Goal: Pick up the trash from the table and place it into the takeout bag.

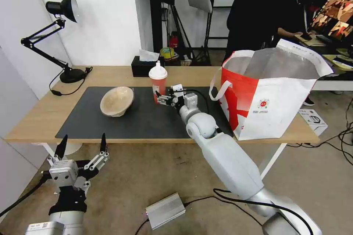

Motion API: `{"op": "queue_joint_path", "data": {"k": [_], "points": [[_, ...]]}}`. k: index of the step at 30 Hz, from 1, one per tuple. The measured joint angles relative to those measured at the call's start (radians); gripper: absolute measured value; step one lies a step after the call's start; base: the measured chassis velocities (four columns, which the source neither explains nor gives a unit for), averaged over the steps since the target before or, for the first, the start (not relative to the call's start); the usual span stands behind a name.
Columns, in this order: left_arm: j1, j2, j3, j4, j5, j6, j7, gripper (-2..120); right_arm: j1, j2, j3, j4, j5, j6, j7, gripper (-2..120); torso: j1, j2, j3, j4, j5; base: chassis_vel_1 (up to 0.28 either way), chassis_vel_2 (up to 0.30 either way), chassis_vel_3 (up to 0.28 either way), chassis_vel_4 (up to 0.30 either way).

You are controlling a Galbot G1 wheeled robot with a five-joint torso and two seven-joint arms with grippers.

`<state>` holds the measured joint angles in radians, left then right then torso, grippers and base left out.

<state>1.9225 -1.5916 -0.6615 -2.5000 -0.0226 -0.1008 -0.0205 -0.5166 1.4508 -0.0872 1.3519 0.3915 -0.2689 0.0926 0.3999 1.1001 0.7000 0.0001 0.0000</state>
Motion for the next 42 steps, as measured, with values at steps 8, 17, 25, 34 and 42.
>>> {"op": "queue_joint_path", "data": {"k": [8,17,25,34,42], "points": [[-0.002,0.0,0.0,0.0,0.0,-0.003,-0.001,100,0.033,0.047,0.009,-0.093,-0.033,0.019,-0.019,100,0.0,0.0,0.0,-0.0001,0.0,0.0,0.0,0.0,0.0],[-0.003,0.0,0.002,0.0,0.0,-0.003,-0.001,100,0.07,0.077,0.008,-0.167,-0.039,0.037,-0.032,100,0.0,0.0,0.0,-0.0001,0.0,0.0,0.0,0.0,0.0],[-0.003,0.001,0.006,0.0,0.0,-0.003,-0.001,100,0.104,0.111,0.021,-0.246,-0.039,0.051,-0.037,100,0.0,0.0,0.0,0.0,0.0,0.0,0.0,0.0,0.0],[-0.003,0.0,0.011,0.0,0.006,-0.004,-0.001,100,0.133,0.121,0.031,-0.317,-0.047,0.072,-0.055,100,0.0,0.0,0.0,-0.0001,0.0,0.0,0.0,0.0,0.0],[-0.004,0.0,0.016,0.0,0.009,-0.004,-0.001,100,0.154,0.121,0.031,-0.35,-0.044,0.087,-0.075,100,0.0,0.0,0.0,-0.0001,0.0001,0.0,0.0,0.0,0.0]]}}
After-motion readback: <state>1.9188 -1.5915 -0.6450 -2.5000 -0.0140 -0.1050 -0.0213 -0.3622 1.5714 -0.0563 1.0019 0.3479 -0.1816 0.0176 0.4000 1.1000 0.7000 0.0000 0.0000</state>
